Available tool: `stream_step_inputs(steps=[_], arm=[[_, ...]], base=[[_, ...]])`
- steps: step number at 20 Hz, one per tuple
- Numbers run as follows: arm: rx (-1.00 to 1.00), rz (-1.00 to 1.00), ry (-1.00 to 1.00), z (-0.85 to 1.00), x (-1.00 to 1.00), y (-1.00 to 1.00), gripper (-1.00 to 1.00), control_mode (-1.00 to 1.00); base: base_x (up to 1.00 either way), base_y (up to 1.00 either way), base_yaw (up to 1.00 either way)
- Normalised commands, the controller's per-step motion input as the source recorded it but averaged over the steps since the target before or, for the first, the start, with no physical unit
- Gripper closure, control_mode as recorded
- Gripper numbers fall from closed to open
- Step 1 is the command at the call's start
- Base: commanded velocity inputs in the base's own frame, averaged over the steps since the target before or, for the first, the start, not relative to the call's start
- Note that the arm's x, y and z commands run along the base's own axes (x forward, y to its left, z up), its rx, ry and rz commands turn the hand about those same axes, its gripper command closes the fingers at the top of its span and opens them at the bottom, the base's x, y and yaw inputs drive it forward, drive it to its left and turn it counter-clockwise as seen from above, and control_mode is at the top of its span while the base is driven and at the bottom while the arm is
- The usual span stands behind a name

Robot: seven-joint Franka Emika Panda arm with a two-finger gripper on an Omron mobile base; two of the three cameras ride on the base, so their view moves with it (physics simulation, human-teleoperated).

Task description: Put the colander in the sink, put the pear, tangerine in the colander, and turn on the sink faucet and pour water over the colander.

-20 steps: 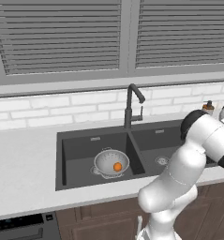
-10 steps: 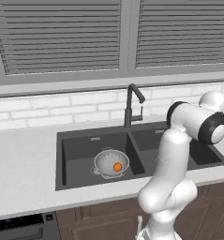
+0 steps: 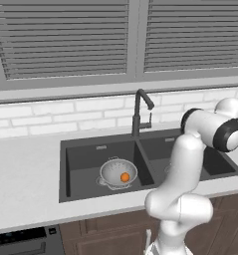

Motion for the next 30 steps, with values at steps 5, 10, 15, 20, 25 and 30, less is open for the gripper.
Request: stream_step_inputs(steps=[5,10,15,20,25,30], arm=[[-0.03,0.13,0.0,0.0,0.0,0.0,-1.0,-1.0],[-0.05,0.11,0.02,-0.02,0.17,0.0,-1.0,-1.0],[-0.08,0.09,0.01,-0.1,0.34,0.0,-1.0,-1.0],[-0.09,0.1,0.03,-0.24,0.2,-0.07,-1.0,-1.0],[-0.06,0.11,0.03,-0.23,0.17,-0.11,-1.0,-1.0],[0.0,0.11,0.01,-0.12,0.14,-0.29,-1.0,-1.0]], base=[[0.0,0.0,0.0],[0.0,0.0,0.0],[0.0,0.0,0.0],[0.0,0.0,0.0],[0.0,0.0,0.0],[0.0,0.0,0.0]])
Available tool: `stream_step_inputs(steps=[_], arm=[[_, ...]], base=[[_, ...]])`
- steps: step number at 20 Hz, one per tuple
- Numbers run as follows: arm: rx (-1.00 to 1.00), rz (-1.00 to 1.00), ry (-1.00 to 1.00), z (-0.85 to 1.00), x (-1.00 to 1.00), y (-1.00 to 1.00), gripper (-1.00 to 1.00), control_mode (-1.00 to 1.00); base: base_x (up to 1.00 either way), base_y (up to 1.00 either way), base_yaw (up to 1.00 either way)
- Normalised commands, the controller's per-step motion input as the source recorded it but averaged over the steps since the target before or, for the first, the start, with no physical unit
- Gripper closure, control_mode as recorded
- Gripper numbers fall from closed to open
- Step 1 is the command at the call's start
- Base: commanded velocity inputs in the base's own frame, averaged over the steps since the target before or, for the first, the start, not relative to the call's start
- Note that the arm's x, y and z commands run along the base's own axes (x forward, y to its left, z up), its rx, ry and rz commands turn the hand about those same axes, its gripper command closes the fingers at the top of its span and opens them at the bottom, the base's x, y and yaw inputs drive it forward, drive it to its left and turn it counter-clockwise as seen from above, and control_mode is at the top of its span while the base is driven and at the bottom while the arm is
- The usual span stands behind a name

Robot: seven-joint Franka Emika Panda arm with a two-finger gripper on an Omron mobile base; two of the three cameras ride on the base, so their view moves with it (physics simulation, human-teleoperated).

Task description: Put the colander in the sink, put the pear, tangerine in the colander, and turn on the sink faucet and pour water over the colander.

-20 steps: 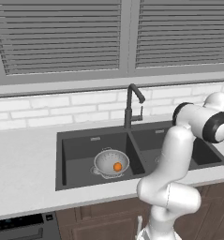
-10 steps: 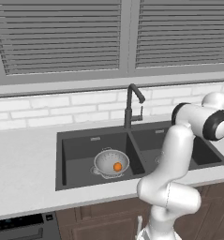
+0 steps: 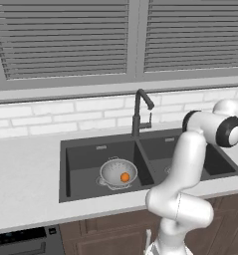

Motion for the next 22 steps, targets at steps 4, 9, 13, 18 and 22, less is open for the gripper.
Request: stream_step_inputs(steps=[4,9,13,18,22], arm=[[0.0,0.08,0.02,-0.18,0.06,-0.48,-1.0,-1.0],[0.0,0.02,0.03,-0.03,0.19,-0.11,-1.0,-1.0],[0.0,0.0,0.03,-0.03,0.32,0.0,-1.0,-1.0],[-0.03,0.0,0.04,-0.26,0.24,-0.02,-1.0,-1.0],[-0.02,0.0,0.01,-0.41,0.16,-0.04,-1.0,-1.0]], base=[[0.0,0.0,0.0],[0.0,0.0,0.0],[0.0,0.0,0.0],[0.0,0.0,0.0],[0.0,0.0,0.0]])
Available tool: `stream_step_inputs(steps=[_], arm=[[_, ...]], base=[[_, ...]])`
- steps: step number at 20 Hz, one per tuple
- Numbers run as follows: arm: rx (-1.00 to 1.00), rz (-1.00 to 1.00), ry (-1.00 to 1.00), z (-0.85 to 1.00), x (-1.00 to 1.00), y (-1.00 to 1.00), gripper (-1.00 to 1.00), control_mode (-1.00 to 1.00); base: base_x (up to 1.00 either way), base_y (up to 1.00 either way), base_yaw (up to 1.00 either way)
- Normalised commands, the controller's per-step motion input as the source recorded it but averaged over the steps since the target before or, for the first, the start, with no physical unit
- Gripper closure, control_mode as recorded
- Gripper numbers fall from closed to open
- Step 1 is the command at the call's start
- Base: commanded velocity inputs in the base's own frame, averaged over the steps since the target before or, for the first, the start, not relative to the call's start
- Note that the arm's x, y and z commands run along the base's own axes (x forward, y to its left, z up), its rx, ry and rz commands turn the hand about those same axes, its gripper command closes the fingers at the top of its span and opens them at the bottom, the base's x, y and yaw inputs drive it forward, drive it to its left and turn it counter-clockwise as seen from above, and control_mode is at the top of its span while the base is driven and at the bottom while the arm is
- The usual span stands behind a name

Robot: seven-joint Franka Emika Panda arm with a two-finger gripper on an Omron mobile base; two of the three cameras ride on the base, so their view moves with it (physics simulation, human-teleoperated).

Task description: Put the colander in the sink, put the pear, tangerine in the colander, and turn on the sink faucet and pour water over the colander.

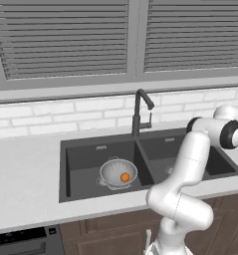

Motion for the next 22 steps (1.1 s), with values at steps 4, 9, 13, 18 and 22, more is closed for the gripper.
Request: stream_step_inputs(steps=[4,9,13,18,22], arm=[[-0.02,0.0,0.0,-0.45,0.0,-0.04,-1.0,-1.0],[-0.03,0.0,0.0,-0.38,0.0,0.0,1.0,-1.0],[-0.03,0.0,0.0,-0.41,0.0,0.0,1.0,-1.0],[0.0,0.0,-0.04,-0.3,-0.01,-0.02,1.0,-1.0],[0.0,0.06,-0.06,0.0,-0.12,0.0,1.0,-1.0]], base=[[0.0,0.0,0.0],[0.0,0.0,0.0],[0.0,0.0,0.0],[0.0,0.0,0.0],[0.0,0.0,0.0]])
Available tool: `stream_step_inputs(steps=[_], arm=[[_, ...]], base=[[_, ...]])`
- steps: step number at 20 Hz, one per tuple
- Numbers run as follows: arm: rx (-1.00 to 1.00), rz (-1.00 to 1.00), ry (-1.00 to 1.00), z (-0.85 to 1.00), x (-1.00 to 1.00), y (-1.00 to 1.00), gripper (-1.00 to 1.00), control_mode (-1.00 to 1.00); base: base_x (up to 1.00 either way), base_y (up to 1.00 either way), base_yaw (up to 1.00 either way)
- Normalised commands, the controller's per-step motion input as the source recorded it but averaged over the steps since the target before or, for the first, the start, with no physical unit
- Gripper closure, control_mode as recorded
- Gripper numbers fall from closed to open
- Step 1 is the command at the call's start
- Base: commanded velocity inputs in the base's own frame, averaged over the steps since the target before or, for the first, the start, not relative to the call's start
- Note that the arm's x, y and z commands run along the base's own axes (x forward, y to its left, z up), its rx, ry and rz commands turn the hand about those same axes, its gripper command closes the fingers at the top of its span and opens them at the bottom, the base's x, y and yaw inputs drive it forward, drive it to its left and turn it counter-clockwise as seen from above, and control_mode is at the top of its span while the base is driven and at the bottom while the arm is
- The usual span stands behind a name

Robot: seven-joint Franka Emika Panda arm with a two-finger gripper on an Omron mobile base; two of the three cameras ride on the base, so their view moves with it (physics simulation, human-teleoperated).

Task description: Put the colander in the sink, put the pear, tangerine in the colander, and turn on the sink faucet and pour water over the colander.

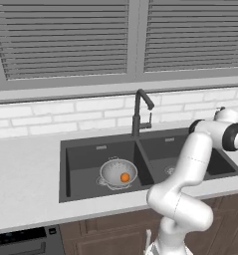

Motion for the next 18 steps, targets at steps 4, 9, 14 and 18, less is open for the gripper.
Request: stream_step_inputs(steps=[4,9,14,18], arm=[[0.01,0.15,-0.07,0.1,-0.3,0.0,1.0,-1.0],[0.01,0.24,-0.24,0.58,-0.97,0.23,1.0,-1.0],[0.0,0.09,-0.15,0.92,-0.86,0.79,1.0,-1.0],[-0.06,0.03,0.0,1.0,-0.51,1.0,1.0,-1.0]], base=[[0.0,0.0,0.0],[0.0,0.0,0.0],[0.0,0.0,0.0],[0.0,0.0,0.0]])
